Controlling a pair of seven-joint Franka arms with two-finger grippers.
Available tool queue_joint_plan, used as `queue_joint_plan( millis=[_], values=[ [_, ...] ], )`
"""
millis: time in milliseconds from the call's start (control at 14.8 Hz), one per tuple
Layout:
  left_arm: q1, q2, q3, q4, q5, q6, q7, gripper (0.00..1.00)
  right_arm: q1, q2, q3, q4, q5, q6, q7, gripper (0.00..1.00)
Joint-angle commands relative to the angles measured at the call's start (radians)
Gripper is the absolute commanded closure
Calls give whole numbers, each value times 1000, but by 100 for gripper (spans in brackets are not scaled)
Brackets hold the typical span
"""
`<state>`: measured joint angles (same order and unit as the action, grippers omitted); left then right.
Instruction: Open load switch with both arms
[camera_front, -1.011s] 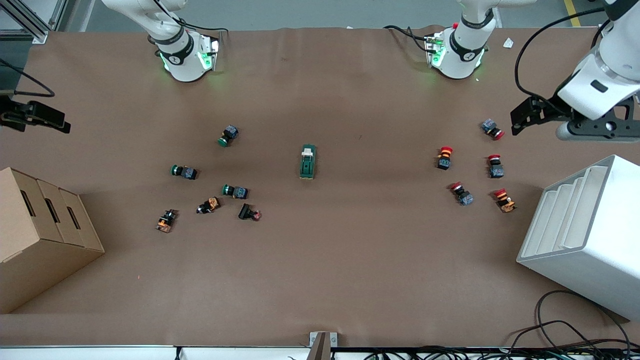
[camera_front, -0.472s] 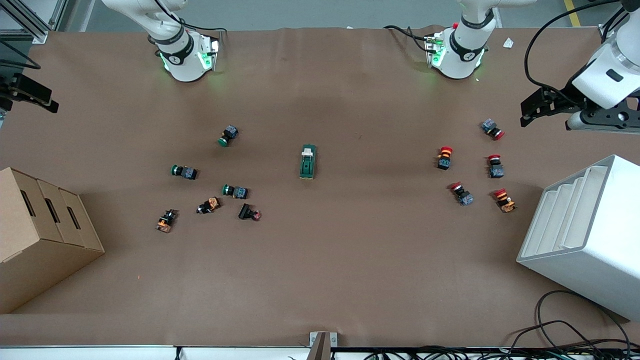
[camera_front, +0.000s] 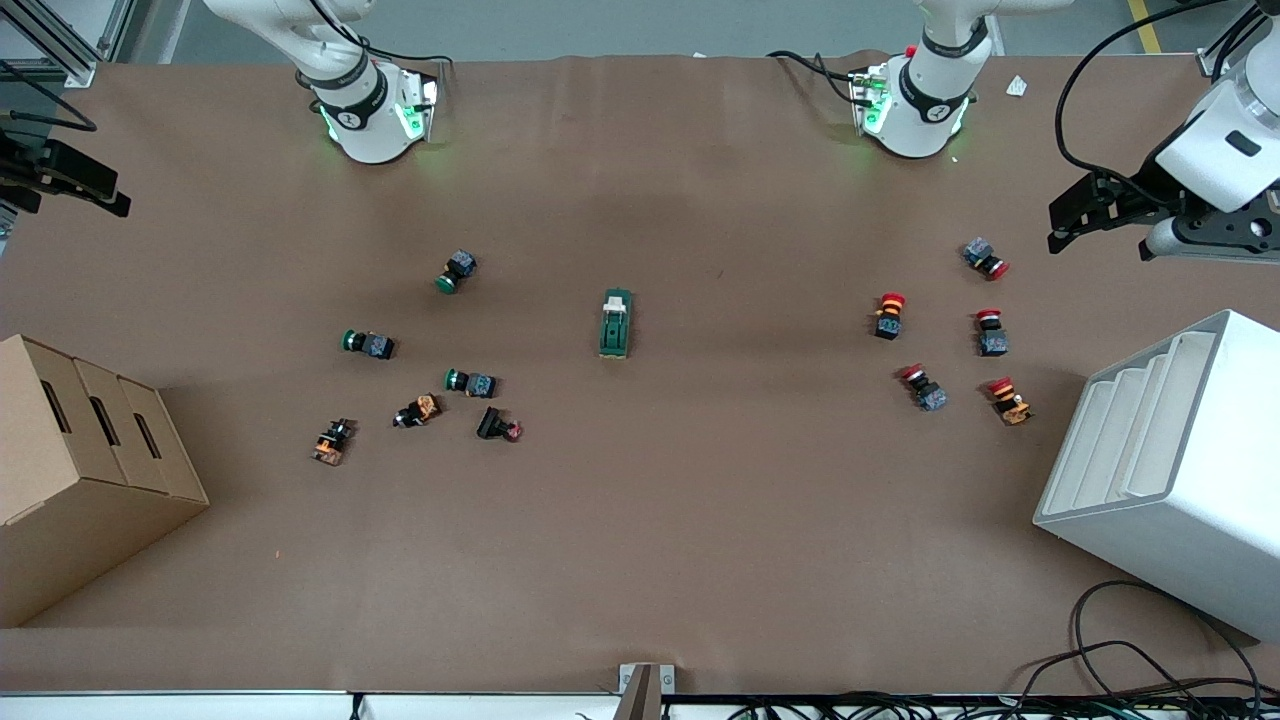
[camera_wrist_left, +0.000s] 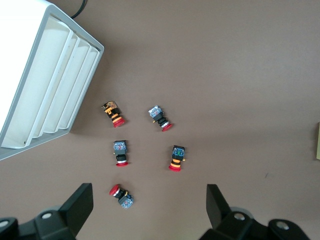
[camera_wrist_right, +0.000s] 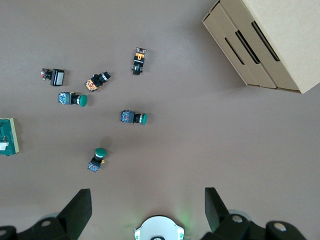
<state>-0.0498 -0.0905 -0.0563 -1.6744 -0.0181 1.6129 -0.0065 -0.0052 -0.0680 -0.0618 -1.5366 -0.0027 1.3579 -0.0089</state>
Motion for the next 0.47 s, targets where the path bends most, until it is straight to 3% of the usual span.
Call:
queue_joint_plan(
  millis=[0,404],
  values=[
    [-2,-11,4,13,-8,-19,0,0,-2,-35,7,-39,-2,24,-6,0],
    [-10,-12,4,24,-6,-45,-3,0,-13,-36,-1,-39,30,30,-3,0]
  ],
)
